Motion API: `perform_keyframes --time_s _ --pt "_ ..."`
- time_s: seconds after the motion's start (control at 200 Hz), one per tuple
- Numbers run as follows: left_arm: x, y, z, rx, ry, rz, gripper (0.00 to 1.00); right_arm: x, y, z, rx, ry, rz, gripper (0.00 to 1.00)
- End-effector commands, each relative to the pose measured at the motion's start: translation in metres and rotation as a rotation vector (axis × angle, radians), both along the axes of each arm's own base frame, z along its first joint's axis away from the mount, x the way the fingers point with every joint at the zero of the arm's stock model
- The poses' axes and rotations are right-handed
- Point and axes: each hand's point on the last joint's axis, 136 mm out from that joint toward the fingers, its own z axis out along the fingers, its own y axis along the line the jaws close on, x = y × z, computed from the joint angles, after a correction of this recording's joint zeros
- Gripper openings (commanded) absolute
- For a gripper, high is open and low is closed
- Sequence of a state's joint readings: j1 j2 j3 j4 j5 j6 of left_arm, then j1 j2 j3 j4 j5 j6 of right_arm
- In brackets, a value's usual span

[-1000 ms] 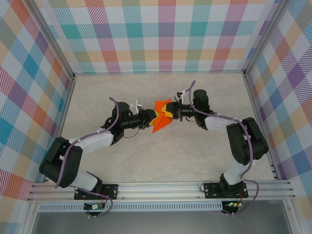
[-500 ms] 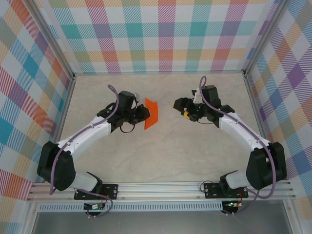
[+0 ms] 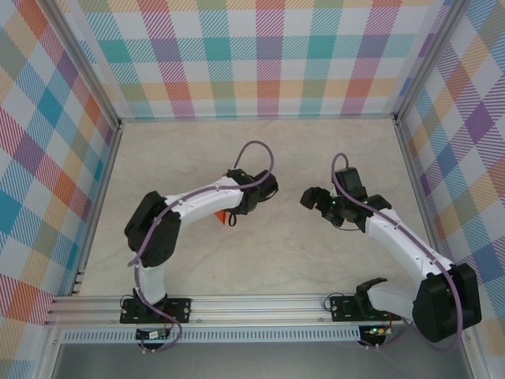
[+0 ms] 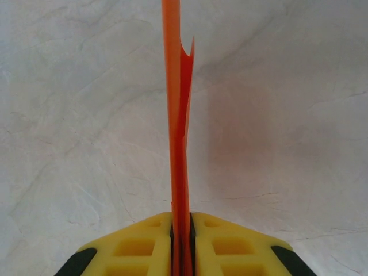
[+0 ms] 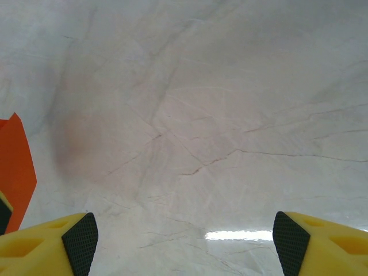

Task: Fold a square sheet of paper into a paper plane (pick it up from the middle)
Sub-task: Turn over the paper at the center of the table.

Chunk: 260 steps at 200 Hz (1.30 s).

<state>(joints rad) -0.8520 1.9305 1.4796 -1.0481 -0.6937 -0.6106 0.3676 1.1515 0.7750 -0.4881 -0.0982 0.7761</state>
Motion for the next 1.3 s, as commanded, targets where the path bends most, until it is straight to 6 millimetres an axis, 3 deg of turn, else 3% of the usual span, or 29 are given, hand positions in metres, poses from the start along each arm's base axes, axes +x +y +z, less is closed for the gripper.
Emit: perform_keyframes --time_s 0.0,0.09,0.185,0.295,0.415,0.495,0.61,0.825,0.895,1.005,1.135,1.295 --pt "0.002 -0.022 0.0 -0.025 -0.022 -0.005 0.24 -0.002 -0.006 -0.002 -0.013 0.0 -0.042 0.82" --pt "0.002 -0.056 -0.02 -0.207 0.029 -0.024 0.44 -0.003 -0.007 -0.004 -0.015 0.007 -0.047 0.82" --pt "0.004 -0.079 -0.019 -0.375 0.049 -0.035 0.61 -0.004 -0.006 -0.006 -0.011 0.013 -0.048 0.82" --pt "0.012 -0.084 -0.005 -0.57 0.061 -0.014 0.71 -0.003 0.002 -0.01 0.018 0.02 -0.028 0.81" --pt "0.021 -0.078 0.02 -0.811 0.05 0.002 0.84 0.001 0.027 -0.011 0.061 0.009 0.048 0.78" --pt "0.028 -0.061 0.032 -0.931 0.036 0.05 0.88 0.001 0.053 -0.011 0.06 -0.002 0.126 0.75" --pt "0.035 -0.022 0.038 -0.985 -0.012 0.147 0.92 -0.001 0.101 -0.008 0.062 -0.027 0.252 0.69" --pt "0.028 0.057 0.019 -0.939 -0.07 0.364 0.95 -0.012 0.198 -0.01 0.086 0.002 0.458 0.57" --pt "0.024 0.075 0.013 -0.93 -0.083 0.422 0.95 -0.011 0.22 -0.018 0.074 0.018 0.481 0.56" --pt "0.016 0.094 0.007 -0.919 -0.089 0.477 0.95 0.001 0.234 -0.037 0.046 0.061 0.46 0.53" --pt "0.011 0.102 0.002 -0.917 -0.079 0.495 0.96 0.011 0.243 -0.055 -0.004 0.101 0.463 0.52" --pt "0.01 0.101 -0.003 -0.922 -0.057 0.497 0.96 0.014 0.235 -0.08 -0.106 0.145 0.475 0.52"
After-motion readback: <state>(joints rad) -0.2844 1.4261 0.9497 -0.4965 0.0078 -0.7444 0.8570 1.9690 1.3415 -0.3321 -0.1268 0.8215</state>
